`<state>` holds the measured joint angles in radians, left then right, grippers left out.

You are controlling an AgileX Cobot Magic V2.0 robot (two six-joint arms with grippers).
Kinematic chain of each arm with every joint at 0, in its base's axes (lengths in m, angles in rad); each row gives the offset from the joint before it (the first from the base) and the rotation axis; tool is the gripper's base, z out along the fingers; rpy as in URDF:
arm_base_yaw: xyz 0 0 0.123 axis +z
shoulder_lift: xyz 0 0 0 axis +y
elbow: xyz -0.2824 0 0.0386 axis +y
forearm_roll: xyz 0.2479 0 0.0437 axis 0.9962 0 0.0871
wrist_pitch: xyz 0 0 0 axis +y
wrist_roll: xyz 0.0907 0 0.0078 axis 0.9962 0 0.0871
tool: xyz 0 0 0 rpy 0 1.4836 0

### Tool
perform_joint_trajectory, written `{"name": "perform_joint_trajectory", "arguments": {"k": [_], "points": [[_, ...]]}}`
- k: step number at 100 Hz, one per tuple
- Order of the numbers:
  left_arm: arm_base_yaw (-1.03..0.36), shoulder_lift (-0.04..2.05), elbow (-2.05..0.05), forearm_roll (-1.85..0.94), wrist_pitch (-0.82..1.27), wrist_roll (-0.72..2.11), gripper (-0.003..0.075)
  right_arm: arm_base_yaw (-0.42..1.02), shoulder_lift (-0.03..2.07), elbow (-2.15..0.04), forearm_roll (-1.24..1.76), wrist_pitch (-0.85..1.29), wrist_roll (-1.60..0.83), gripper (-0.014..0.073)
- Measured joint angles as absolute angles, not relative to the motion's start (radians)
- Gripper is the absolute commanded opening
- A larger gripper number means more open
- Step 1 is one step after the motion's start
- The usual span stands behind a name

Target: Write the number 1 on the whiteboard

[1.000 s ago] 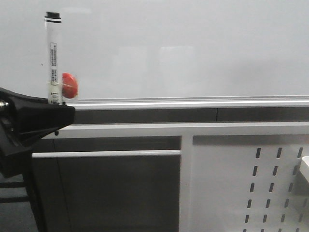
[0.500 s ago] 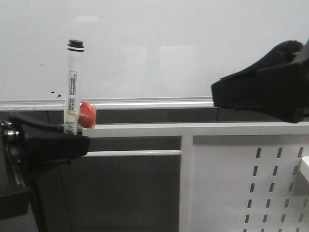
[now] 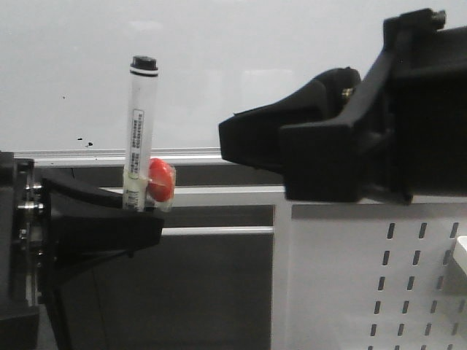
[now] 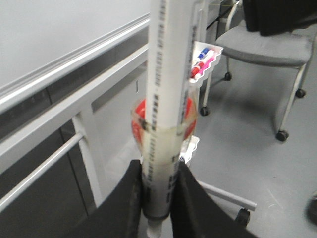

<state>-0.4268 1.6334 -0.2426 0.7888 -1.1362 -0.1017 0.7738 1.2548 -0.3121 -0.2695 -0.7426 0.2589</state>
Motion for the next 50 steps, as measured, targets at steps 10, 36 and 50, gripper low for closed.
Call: {"name": "perform_joint_trajectory", "arguments": {"k": [10,36,50], "points": [[-0.427,1.633,-0.265,0.813,-1.136,-0.122,-0.0021,0.774,1.259,-0.312,-0.295,-0.78,0.259,-0.0048],[-0.427,1.636,-0.29,0.87,-1.138,-0.163,-0.0021,0.774,1.259,-0.312,-0.324,-0.833,0.257,0.015],[-0.427,1.636,-0.29,0.889,-1.138,-0.187,-0.0021,0.774,1.261,-0.312,-0.326,-0.837,0.257,0.0193]]}}
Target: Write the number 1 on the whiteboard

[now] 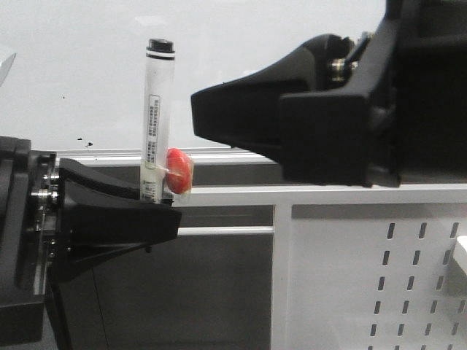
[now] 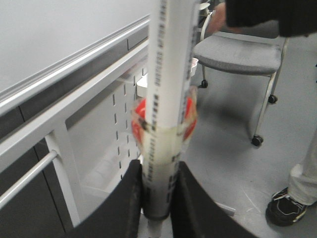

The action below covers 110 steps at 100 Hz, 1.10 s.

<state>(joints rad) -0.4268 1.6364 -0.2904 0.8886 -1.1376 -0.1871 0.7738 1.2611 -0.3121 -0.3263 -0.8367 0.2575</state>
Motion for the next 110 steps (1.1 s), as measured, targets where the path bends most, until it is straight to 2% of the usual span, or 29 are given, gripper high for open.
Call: {"name": "perform_joint_trajectory", "arguments": {"k": [29,53,84,110], "points": [[-0.427,1.636,-0.311,0.943,-1.138,-0.228,-0.0021,0.774,1.332,-0.312,-0.326,-0.927,0.257,0.0199],[-0.429,1.636,-0.339,0.981,-1.138,-0.263,-0.0021,0.774,1.369,-0.316,-0.326,-0.973,0.257,0.0334],[-0.5,1.636,-0.339,0.972,-1.138,-0.272,-0.0021,0.774,1.375,-0.334,-0.326,-0.993,0.257,0.0329],[-0.505,1.636,-0.339,0.951,-1.138,-0.272,-0.0021,0.774,1.375,-0.334,-0.328,-1.0,0.257,0.0318]]}}
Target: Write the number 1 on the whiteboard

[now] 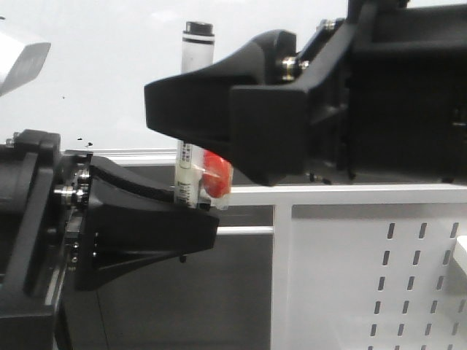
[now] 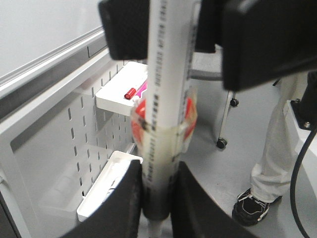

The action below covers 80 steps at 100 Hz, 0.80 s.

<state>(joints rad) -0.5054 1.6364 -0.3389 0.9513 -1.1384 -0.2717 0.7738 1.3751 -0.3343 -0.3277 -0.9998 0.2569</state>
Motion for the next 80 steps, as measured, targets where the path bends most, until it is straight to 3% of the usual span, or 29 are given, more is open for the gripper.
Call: {"name": "perform_joint_trajectory", "arguments": {"k": [12,26,53,60,72,80], "points": [[-0.505,1.636,-0.339,0.948,-1.138,-0.272,-0.0021,0.774,1.375,-0.334,-0.329,-1.002,0.257,0.0193],[-0.505,1.636,-0.339,0.943,-1.14,-0.272,-0.0021,0.774,1.375,-0.334,-0.328,-1.002,0.254,-0.0078],[-0.505,1.636,-0.339,0.94,-1.14,-0.284,0.0006,0.774,1.375,-0.334,-0.317,-0.997,0.23,-0.0069],[-0.505,1.636,-0.339,0.94,-1.14,-0.284,0.0099,0.774,1.375,-0.334,-0.315,-0.997,0.23,-0.0069],[-0.507,1.636,-0.339,0.93,-1.141,-0.28,0.0393,0.774,1.375,-0.334,-0.315,-0.999,0.237,-0.0069],[-0.509,1.636,-0.339,0.897,-1.141,-0.276,0.0541,0.774,1.375,-0.334,-0.324,-1.003,0.245,-0.0069]]}}
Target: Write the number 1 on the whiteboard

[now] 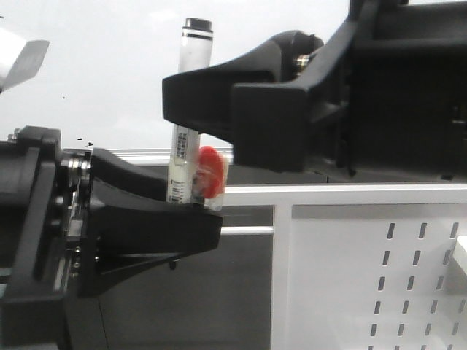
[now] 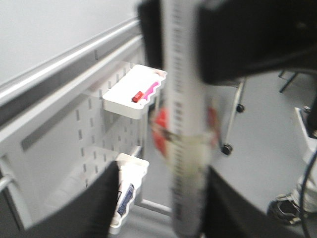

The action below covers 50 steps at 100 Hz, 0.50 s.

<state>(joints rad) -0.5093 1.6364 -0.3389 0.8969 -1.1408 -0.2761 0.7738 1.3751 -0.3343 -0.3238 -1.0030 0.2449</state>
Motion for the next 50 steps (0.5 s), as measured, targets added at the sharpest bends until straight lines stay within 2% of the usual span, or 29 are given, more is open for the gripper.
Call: {"name": "perform_joint_trajectory", "arguments": {"k": [6,50], "points": [[-0.509,1.636,-0.339,0.864,-1.141,-0.276,0.0585,0.774,1.375,-0.334,-0.328,-1.007,0.249,-0.0069],[-0.495,1.636,-0.258,0.814,-1.141,-0.276,0.0585,0.77,1.375,-0.334,-0.328,-1.024,0.251,-0.0069]]}}
